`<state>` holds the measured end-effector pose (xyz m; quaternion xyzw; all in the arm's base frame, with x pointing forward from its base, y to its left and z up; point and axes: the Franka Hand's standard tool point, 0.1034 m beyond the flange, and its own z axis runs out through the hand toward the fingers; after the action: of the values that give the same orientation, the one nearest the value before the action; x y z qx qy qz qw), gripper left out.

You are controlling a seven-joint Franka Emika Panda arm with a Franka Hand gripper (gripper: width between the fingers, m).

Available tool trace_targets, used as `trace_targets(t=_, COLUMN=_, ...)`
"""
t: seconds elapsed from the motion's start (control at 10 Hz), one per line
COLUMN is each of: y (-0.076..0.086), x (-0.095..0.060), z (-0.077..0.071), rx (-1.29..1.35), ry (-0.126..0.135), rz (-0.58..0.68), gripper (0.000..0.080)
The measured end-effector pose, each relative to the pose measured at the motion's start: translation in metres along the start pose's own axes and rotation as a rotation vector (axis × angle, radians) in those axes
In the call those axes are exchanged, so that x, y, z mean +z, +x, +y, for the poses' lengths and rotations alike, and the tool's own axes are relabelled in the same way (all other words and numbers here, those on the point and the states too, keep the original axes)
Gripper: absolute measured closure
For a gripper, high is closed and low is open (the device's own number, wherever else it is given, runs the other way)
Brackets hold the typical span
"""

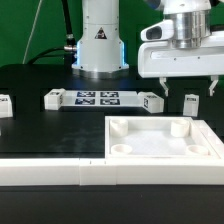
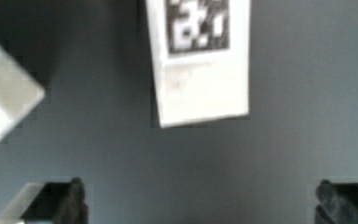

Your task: Assemble one leg

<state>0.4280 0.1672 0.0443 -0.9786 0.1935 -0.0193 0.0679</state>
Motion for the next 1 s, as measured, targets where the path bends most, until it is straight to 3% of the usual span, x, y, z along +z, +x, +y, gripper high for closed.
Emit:
trace_targets(t=0.3, y=0.0, x=0.001, z=0.001, rx=-0.02, ry=-0.005, rz=-0.011, gripper=0.015)
trace_targets(t=0.6, y=-0.012, x=0.003, z=0.01, rx=-0.053, ry=-0.072, rz=-0.237, gripper=0.015)
trace_targets(t=0.9, y=-0.022, x=0.0, z=0.009, rx=-0.059, ry=-0.096, rz=-0.475, gripper=0.015)
trace_targets(t=1.0, y=-0.021, x=0.002, z=0.008, rx=-0.074, ry=-0.089, rz=-0.551, gripper=0.015)
